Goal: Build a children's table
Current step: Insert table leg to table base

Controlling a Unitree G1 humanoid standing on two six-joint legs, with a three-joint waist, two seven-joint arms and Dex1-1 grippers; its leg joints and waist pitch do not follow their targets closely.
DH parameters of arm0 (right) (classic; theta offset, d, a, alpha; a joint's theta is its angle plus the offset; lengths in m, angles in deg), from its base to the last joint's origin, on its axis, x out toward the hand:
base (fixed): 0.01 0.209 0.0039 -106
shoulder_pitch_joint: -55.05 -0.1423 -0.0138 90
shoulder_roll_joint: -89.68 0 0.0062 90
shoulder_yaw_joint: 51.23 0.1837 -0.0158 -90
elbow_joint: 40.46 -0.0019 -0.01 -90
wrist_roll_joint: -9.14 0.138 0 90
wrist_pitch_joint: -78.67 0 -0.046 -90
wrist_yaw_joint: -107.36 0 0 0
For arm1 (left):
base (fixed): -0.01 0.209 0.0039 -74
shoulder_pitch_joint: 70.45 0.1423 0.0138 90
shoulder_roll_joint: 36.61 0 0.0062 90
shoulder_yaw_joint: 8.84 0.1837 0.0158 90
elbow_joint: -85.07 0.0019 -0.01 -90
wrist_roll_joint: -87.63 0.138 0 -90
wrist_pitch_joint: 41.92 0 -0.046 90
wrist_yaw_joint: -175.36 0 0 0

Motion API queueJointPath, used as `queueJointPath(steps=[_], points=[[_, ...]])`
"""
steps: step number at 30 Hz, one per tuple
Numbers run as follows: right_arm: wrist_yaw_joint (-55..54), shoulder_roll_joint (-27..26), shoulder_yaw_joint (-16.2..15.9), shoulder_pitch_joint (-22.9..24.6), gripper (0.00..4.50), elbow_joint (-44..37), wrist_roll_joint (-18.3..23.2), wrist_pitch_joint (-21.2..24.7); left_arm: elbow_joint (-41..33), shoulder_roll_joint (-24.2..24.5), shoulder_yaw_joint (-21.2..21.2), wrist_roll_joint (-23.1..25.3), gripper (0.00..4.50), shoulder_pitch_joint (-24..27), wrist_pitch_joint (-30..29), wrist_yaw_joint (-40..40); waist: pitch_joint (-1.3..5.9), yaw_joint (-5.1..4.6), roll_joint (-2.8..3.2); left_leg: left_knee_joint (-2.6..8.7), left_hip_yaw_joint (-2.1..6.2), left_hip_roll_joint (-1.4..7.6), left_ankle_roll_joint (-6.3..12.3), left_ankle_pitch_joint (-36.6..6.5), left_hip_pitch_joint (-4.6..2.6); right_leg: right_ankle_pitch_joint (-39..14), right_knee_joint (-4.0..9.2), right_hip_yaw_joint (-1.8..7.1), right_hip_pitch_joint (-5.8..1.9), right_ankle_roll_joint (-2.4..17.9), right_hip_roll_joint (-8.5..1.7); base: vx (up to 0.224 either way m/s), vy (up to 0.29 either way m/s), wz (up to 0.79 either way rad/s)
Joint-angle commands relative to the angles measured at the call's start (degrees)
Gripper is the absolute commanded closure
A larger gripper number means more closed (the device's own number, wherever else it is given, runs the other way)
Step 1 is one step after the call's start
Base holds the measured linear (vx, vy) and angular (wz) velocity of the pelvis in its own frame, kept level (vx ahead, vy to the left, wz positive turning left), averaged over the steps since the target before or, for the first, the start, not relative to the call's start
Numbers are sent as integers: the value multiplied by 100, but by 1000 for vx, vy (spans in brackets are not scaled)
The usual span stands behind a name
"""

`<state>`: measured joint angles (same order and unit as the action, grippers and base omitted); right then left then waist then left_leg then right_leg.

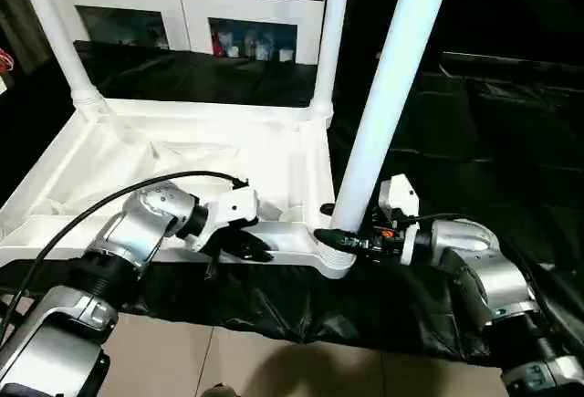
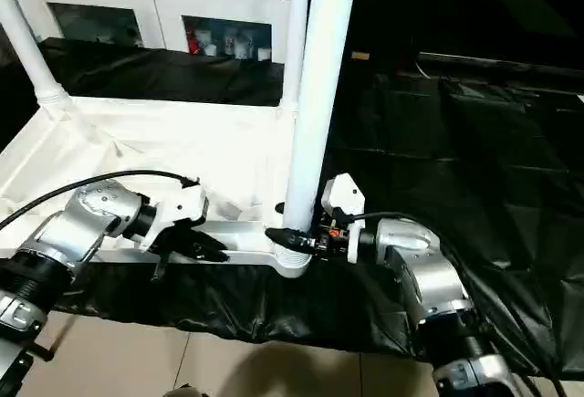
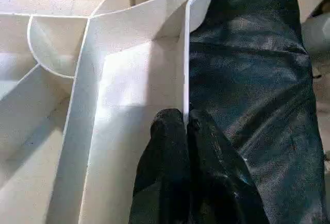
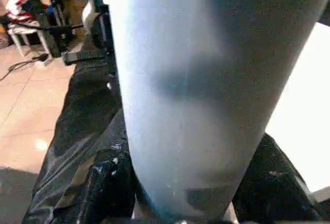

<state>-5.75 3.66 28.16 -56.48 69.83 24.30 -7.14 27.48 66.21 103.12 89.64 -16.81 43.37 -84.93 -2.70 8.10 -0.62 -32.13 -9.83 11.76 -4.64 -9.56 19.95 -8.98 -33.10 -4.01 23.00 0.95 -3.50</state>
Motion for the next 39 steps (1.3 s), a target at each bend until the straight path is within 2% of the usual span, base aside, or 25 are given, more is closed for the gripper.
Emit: queueJointPath(steps=[1,7,10,13,15,16,17,18,20,22,23,24,25,26,27,28,30,31,32,33,34,36,37,39], points=[[225,41,-540,244,262,516,-432,174,-56,6,46,-20,450,-117,99,-110,243,8,69,432,57,168,12,-2117,-42,-2180,410,260,-222,968,-466,0,0,0],[236,-23,-501,72,262,788,-461,56,26,-8,9,7,450,-147,123,-47,220,3,73,445,60,170,26,-2174,-54,-2513,453,254,-212,894,-478,0,0,0],[-203,-188,-276,-50,262,1008,-440,-15,20,-141,-159,-55,450,-129,-28,275,222,-9,78,449,76,172,-13,-2293,-78,-2835,486,249,-191,813,-494,0,0,0],[-349,-240,-209,-81,262,1079,-442,-50,18,-175,-200,-54,450,-127,-63,388,205,-26,73,447,84,157,-36,-2398,-97,-3110,529,244,-172,721,-497,0,0,0],[-1374,-561,157,-294,262,1512,-476,-141,19,-403,-407,-18,450,-161,-323,1098,190,-63,77,462,109,152,-96,-2556,-105,-3456,557,221,-157,625,-515,0,0,0],[-1830,-702,303,-398,262,1719,-494,-186,-8,-520,-508,-23,450,-171,-479,1410,198,-92,64,449,131,130,-174,-2610,-120,-3698,576,181,-165,537,-523,0,0,0],[-2056,-771,371,-451,262,1826,-503,-207,-30,-580,-558,-28,450,-175,-577,1563,200,-115,66,445,138,126,-201,-2640,-129,-3802,588,168,-156,505,-535,0,0,0],[-2716,-973,509,-638,262,2185,-568,-255,-210,-725,-626,28,450,-140,-823,1952,203,-167,76,427,150,104,-181,-2688,-147,-3933,643,130,-144,411,-526,0,0,0],[-3044,-1074,550,-750,262,2381,-616,-270,-337,-813,-649,78,450,-111,-1015,2176,191,-202,67,432,157,94,-143,-2718,-141,-3960,662,114,-145,379,-514,0,0,0],[-3290,-1155,584,-836,262,2528,-649,-283,-463,-891,-669,115,450,-77,-1188,2374,208,-224,95,435,151,96,-83,-2741,-132,-3828,673,116,-151,384,-513,0,0,0],[-3709,-1295,668,-1008,262,2771,-648,-277,-649,-1068,-726,189,450,-39,-1454,2753,225,-235,84,445,149,126,-108,-2701,-124,-3661,628,135,-155,466,-533,0,0,0],[-3894,-1367,724,-1094,262,2893,-641,-276,-738,-1156,-752,210,450,-19,-1577,2917,213,-250,86,456,147,123,-101,-2648,-111,-3499,625,129,-159,539,-506,0,0,0],[-4058,-1431,774,-1170,262,3000,-634,-276,-817,-1234,-775,229,450,-1,-1686,3062,230,-245,98,439,128,126,-97,-2617,-135,-3338,601,143,-137,632,-515,0,0,0],[-4426,-1664,948,-1415,262,3299,-537,-222,-1075,-1512,-808,273,450,63,-1954,3440,222,-260,86,442,117,130,-93,-2587,-122,-3246,596,144,-142,674,-506,0,0,0],[-4488,-1748,983,-1496,262,3393,-529,-224,-1163,-1605,-783,275,450,92,-1995,3494,226,-273,52,452,123,130,-70,-2490,-82,-3109,562,124,-178,726,-511,0,0,0],[-4488,-1748,983,-1496,262,3393,-529,-224,-1163,-1605,-783,275,450,92,-1995,3494,239,-262,73,443,115,129,-64,-2456,-90,-3048,561,120,-176,728,-514,0,0,0],[-4555,-1859,985,-1615,262,3543,-569,-257,-1252,-1711,-720,282,450,123,-2014,3554,261,-265,55,452,95,137,-18,-2228,-33,-2561,502,136,-211,805,-510,0,0,0],[-4559,-1906,983,-1661,262,3587,-581,-267,-1223,-1702,-661,304,450,112,-1952,3528,270,-263,49,444,81,137,-6,-2128,-26,-2302,471,146,-213,873,-503,0,0,0],[-4550,-1927,979,-1683,262,3601,-584,-267,-1195,-1689,-638,317,450,101,-1913,3517,288,-261,16,433,65,133,15,-2042,-28,-2165,460,153,-217,908,-502,0,0,0],[-4543,-1943,976,-1698,262,3612,-586,-266,-1174,-1679,-622,326,450,93,-1884,3508,304,-251,28,427,57,126,55,-1820,3,-1906,415,159,-241,973,-501,0,0,0],[-4535,-1961,973,-1717,262,3624,-586,-265,-1142,-1662,-606,336,450,80,-1845,3496,292,-244,35,414,42,128,80,-1733,6,-1843,419,161,-228,996,-500,0,0,0],[-4554,-1988,936,-1762,262,3648,-620,-270,-1100,-1622,-584,341,450,60,-1809,3473,328,-231,41,402,40,129,80,-1608,5,-1756,392,157,-268,1031,-512,0,0,0],[-4541,-2017,923,-1843,262,3721,-649,-326,-1139,-1563,-543,337,450,74,-1831,3413,322,-232,55,408,39,137,65,-1554,12,-1695,385,154,-268,1049,-511,0,0,0],[-4534,-2018,920,-1851,262,3726,-653,-333,-1144,-1557,-539,335,450,76,-1833,3404,314,-252,58,414,42,139,17,-1643,12,-1782,392,145,-269,1050,-505,0,0,0]])
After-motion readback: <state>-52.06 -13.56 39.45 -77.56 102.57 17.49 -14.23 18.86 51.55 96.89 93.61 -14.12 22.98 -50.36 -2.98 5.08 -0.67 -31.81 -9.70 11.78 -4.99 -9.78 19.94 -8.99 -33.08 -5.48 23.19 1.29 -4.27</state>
